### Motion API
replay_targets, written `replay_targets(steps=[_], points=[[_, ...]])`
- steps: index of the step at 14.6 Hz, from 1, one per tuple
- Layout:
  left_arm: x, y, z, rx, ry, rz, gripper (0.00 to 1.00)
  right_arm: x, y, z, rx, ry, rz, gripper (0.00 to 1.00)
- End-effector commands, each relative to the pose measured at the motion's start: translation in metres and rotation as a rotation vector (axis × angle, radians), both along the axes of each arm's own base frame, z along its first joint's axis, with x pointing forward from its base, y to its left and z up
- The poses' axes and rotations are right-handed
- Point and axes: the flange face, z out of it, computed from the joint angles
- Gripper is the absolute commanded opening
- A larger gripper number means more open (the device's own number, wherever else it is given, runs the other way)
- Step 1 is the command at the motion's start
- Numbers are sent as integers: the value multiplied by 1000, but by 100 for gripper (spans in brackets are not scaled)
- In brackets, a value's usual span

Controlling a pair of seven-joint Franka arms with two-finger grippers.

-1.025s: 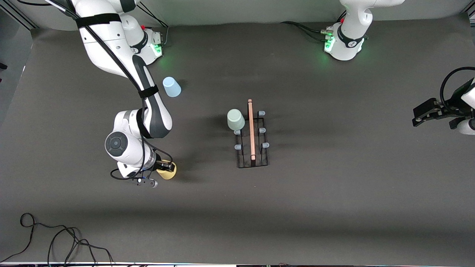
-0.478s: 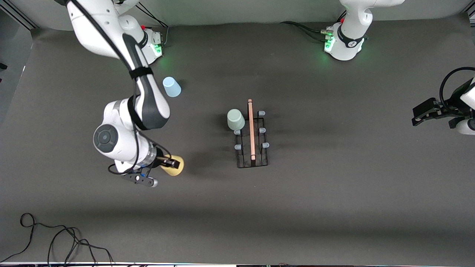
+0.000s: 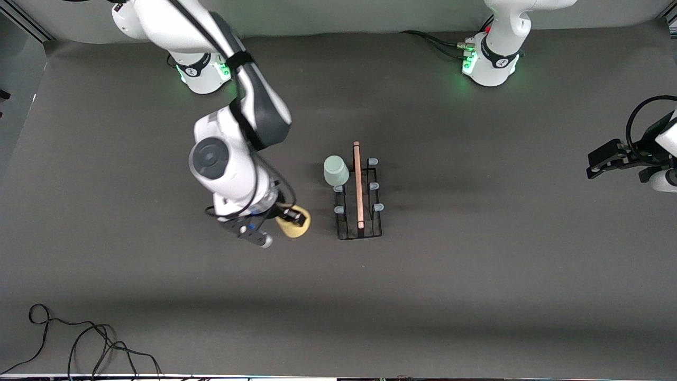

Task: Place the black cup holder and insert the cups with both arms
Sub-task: 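Carry the yellow cup to the holder and lower it onto a peg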

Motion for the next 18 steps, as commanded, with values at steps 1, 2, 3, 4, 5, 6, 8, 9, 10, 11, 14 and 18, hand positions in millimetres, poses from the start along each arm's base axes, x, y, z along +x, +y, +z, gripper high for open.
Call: replay_targets(steps=[1, 2, 3, 4, 5, 6, 8, 9, 10, 11, 14, 18], points=[[-3, -1, 1, 17, 6, 0, 100, -13, 38, 5, 18, 4, -70, 0], [-2, -3, 0, 17, 6, -3, 100, -17, 47, 2, 14, 8, -90, 0], [-2, -4, -1, 17, 9, -4, 100, -19, 57, 3, 20, -2, -105, 0], [-2, -3, -1, 17, 9, -7, 100, -17, 62, 1, 21, -10, -114, 0], [-3, -1, -1, 17, 12, -12, 100, -15, 66, -3, 17, -13, -114, 0], [-4, 0, -1, 18, 21, -12, 100, -14, 71, -9, 13, -18, -109, 0], [-6, 1, -1, 30, 30, -14, 100, -22, 93, -28, 30, -28, -125, 0], [-6, 2, -1, 49, 35, -23, 100, -22, 97, -38, 34, -43, -138, 0], [-7, 2, -1, 52, 35, -33, 100, -21, 98, -45, 33, -51, -138, 0], [-8, 3, -1, 52, 44, -30, 100, -21, 99, -54, 21, -46, -136, 0], [-8, 2, 1, 38, 39, -15, 100, -25, 101, -66, 2, -40, -119, 33], [-7, 1, 1, 0, 38, -9, 100, -25, 101, -70, -6, -39, -106, 100]])
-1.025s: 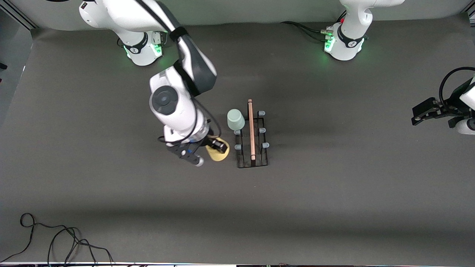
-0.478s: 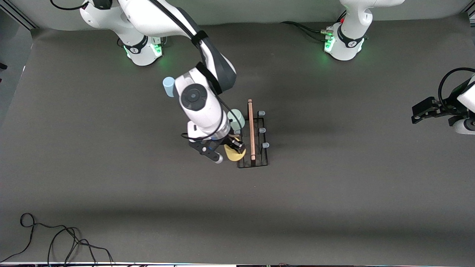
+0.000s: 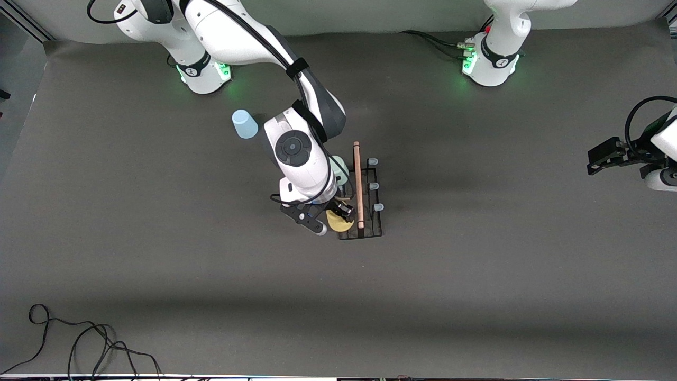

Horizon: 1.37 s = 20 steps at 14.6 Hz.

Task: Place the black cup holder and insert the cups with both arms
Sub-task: 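Carry the yellow cup to the holder and lower it onto a peg, then open the right gripper and lift it away from the yellow cup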

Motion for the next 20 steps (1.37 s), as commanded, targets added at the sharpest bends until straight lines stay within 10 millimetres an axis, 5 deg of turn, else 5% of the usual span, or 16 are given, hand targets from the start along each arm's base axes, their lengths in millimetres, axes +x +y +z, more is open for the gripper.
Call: replay_targets(steps=[1, 4, 8, 14, 20], points=[[-4, -1, 5, -22, 2, 0, 100, 7, 2, 11, 8, -20, -4, 100], [-4, -1, 5, -21, 3, 1, 100, 17, -20, 36, -26, 12, 108, 100], [-3, -1, 4, -21, 0, 1, 100, 42, -82, 106, -123, 55, 238, 100], [-3, -1, 5, -19, -6, 1, 100, 49, -228, 226, -95, 122, 346, 100], [-3, -2, 5, -19, -6, 0, 100, 37, -337, 284, -167, 154, 374, 100]])
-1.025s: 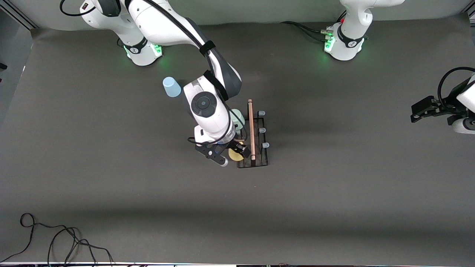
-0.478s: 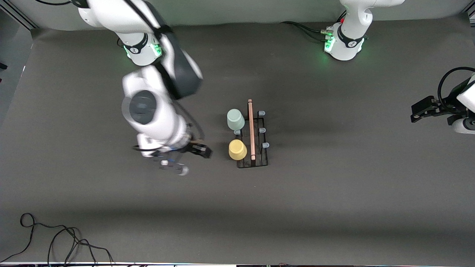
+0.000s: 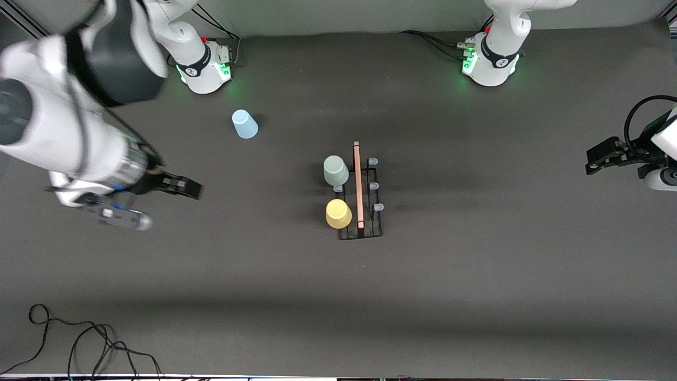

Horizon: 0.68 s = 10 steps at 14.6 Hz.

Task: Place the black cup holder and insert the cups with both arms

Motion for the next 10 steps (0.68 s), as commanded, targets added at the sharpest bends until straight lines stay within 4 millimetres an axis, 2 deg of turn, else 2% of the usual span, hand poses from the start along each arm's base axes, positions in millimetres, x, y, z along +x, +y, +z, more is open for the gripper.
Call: replay_targets(steps=[1, 6, 10], points=[[-3, -1, 5, -10, -5, 1, 100, -5, -35, 12, -14, 1, 4, 100], [-4, -3, 6, -10, -5, -2, 100, -4, -81, 11, 6, 33, -62, 100], [-3, -2, 6, -7, -8, -2, 100, -10, -95, 14, 46, 42, -54, 100]])
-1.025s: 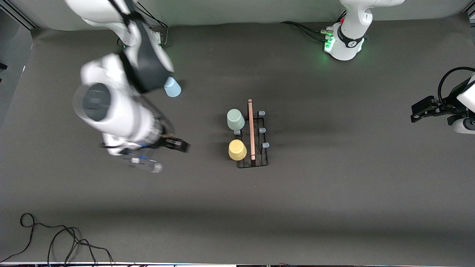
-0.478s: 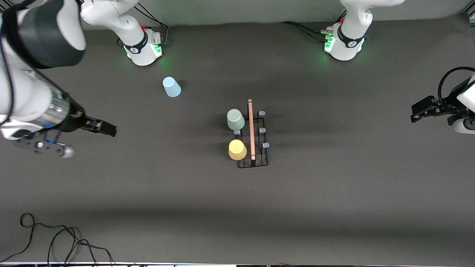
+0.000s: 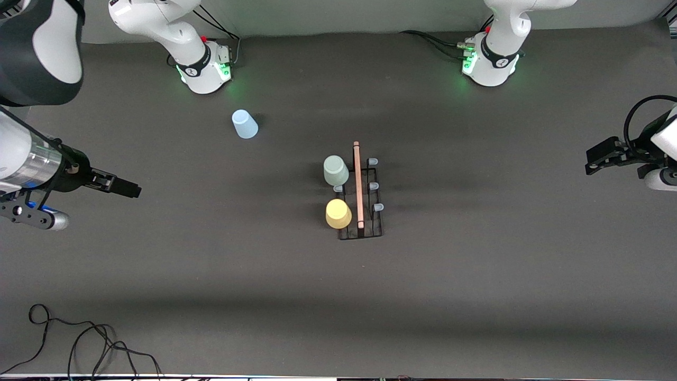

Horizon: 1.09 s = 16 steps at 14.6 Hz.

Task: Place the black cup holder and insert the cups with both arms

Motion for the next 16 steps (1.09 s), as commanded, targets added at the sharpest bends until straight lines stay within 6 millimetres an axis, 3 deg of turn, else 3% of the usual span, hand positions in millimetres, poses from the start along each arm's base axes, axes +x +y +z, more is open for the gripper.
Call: replay_targets(steps=[1, 3, 7, 12, 16], points=[[-3, -1, 5, -6, -7, -1, 100, -14, -10, 5, 10, 14, 28, 100], [-2, -1, 6, -1, -13, -1, 100, -19, -17, 4, -2, 18, 62, 100], [-3, -2, 6, 0, -10, -3, 100, -33, -50, 9, 2, -3, 183, 100], [-3, 0, 5, 2, -9, -2, 100, -56, -61, 0, 0, -65, 203, 100], [-3, 0, 7, 4, -13, -2, 100, -63, -74, -3, -8, -87, 279, 100]])
